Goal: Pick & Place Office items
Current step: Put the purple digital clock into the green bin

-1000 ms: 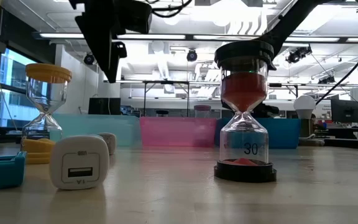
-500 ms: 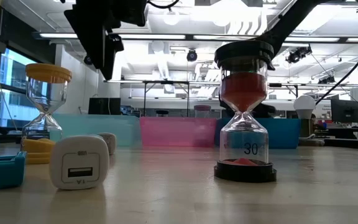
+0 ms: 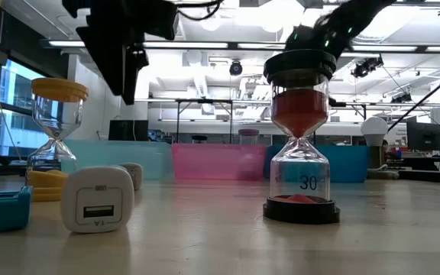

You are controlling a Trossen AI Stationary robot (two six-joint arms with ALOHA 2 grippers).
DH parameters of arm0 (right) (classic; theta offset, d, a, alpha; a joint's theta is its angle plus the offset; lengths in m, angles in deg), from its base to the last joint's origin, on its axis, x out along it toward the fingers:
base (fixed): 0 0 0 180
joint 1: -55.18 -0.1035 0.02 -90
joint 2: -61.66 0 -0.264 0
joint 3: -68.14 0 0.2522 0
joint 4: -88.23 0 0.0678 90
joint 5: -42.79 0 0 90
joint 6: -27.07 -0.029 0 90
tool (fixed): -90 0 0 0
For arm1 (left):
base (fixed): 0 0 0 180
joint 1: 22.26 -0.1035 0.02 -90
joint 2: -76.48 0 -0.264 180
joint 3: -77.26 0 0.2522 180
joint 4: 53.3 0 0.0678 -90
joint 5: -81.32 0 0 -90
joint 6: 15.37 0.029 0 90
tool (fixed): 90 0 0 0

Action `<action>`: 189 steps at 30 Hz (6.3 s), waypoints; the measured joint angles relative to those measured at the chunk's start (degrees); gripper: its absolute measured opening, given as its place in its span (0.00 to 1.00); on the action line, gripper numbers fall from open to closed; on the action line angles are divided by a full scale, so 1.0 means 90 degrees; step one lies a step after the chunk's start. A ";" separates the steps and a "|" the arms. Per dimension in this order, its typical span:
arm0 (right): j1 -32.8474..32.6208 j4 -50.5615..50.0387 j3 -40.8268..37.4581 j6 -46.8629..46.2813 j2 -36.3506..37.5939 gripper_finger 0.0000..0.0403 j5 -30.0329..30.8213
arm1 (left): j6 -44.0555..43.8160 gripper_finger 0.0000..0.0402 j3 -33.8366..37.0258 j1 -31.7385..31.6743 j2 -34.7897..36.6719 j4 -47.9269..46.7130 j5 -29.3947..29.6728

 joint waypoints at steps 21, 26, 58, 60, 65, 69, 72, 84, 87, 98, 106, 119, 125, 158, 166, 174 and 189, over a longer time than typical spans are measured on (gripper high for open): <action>-0.3978 0.1270 -0.0316 -0.0138 0.1793 0.90 0.0735 | -0.0712 0.63 0.0056 0.0476 0.0011 -0.1574 0.0597; -0.5098 0.1939 -0.0318 0.0339 0.1763 0.90 0.1914 | -0.0908 0.63 0.0056 0.1001 0.0249 -0.1728 0.0587; -0.6066 0.2630 -0.0311 0.0989 0.0978 0.90 0.2773 | -0.0167 0.63 0.0053 0.3552 0.0789 -0.2836 0.1480; -0.6067 0.2654 -0.0316 0.0986 0.0944 0.90 0.2762 | 0.0102 0.63 0.0056 0.3528 0.0789 -0.2835 0.1483; -0.6069 0.2732 -0.0313 0.0853 0.0847 0.90 0.2726 | 0.0531 0.63 0.0072 0.3454 0.0789 -0.2875 0.1479; -0.6069 0.2759 -0.0313 0.0690 0.0862 0.90 0.2730 | 0.0711 0.63 0.0290 0.3432 0.0789 -0.2880 0.1470; -0.6069 0.2873 -0.0313 0.0678 0.0854 0.90 0.2728 | -0.0207 0.63 0.0555 0.3402 0.0789 -0.2884 0.1662; -0.6069 0.3021 -0.0313 0.0718 0.0857 0.90 0.2728 | -0.1329 0.63 0.0815 0.2247 0.1449 -0.3447 0.2112; -0.6069 0.3010 -0.0313 0.0719 0.0859 0.90 0.2727 | -0.0843 0.63 0.0816 0.1641 0.2045 -0.3413 0.1920; -0.6071 0.2970 -0.0313 0.0810 0.0859 0.90 0.2393 | 0.0413 0.63 0.1061 -0.0987 0.4138 -0.2886 0.1763; -0.6069 0.2970 -0.0313 0.1004 0.0859 0.90 0.2403 | 0.1390 0.63 0.1391 -0.2648 0.4214 -0.2433 0.1701; -0.6071 0.2860 -0.0313 0.1011 0.0859 0.90 0.2393 | 0.2282 0.63 0.1566 -0.4379 0.3236 -0.2005 0.1964; -0.6069 0.2685 -0.0313 0.1011 0.0859 0.90 0.2393 | 0.2624 0.63 0.1566 -0.4388 0.3230 -0.1951 0.1433; -0.6069 0.2528 -0.0313 0.0982 0.0823 0.90 0.2210 | 0.1719 0.86 0.2181 -0.4485 0.3146 -0.2045 0.0765; -0.6071 0.2523 -0.0313 0.0984 0.0734 0.90 0.2073 | 0.1618 0.86 0.2552 -0.4478 0.2875 -0.1994 0.1098; -0.6069 0.2549 -0.0315 0.0892 0.0568 0.90 0.1955 | 0.2633 0.86 0.2679 -0.4473 0.2640 -0.1401 0.0824; -0.6071 0.2537 -0.0313 0.0855 0.0505 0.90 0.1864 | 0.3744 0.86 0.3380 -0.4561 0.2441 -0.1037 0.0523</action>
